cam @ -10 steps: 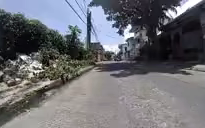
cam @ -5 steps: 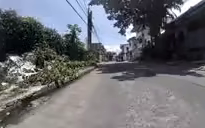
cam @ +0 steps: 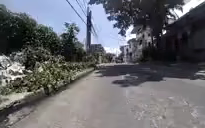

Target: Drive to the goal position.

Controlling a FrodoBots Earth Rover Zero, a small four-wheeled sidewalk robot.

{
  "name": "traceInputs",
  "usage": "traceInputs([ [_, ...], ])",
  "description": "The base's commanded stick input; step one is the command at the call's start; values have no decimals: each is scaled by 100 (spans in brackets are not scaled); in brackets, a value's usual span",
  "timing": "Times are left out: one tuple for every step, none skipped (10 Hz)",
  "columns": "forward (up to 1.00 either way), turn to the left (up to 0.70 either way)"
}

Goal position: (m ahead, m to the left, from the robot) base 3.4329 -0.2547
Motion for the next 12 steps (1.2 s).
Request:
traceInputs([
  [100,-1],
  [100,-1],
  [100,-1],
  [100,-1],
  [100,-1],
  [100,-2],
  [100,-1],
  [100,-1],
  [100,-1],
  [100,-1],
  [100,-1],
  [100,-1],
])
